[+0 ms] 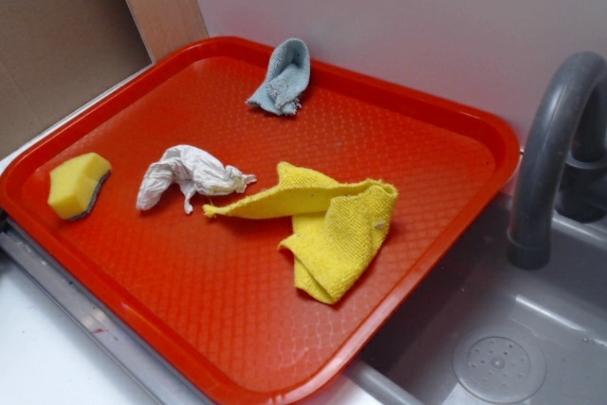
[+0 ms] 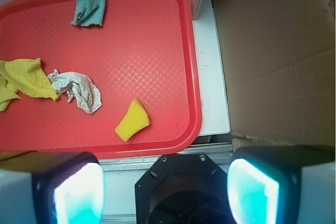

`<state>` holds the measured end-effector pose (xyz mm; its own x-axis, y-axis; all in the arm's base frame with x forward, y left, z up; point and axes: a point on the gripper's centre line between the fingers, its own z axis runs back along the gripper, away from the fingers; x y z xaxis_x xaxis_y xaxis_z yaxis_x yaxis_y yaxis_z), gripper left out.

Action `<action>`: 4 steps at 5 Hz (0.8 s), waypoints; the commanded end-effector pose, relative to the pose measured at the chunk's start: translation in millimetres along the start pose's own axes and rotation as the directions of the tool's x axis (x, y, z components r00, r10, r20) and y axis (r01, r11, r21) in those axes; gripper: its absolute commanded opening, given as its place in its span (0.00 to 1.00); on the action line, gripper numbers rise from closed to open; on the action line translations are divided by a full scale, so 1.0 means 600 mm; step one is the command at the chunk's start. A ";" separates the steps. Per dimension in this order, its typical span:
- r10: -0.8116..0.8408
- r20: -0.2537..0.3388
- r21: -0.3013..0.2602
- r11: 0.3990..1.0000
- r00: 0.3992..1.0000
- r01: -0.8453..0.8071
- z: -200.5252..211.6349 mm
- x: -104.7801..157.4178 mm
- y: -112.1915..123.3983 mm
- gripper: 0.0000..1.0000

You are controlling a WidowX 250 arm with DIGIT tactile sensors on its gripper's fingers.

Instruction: Grab the blue cloth.

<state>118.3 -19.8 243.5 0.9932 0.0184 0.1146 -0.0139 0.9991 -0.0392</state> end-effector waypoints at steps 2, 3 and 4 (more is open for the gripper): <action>0.001 0.054 0.037 0.999 0.999 -0.003 -0.032 0.044 -0.030 1.00; 0.005 0.160 0.074 0.997 0.987 -0.017 -0.074 0.112 -0.060 1.00; 0.008 0.238 0.045 0.999 0.971 -0.019 -0.117 0.172 -0.091 1.00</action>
<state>229.0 -73.2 175.8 0.9469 0.0378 0.3192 -0.0458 0.9988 0.0176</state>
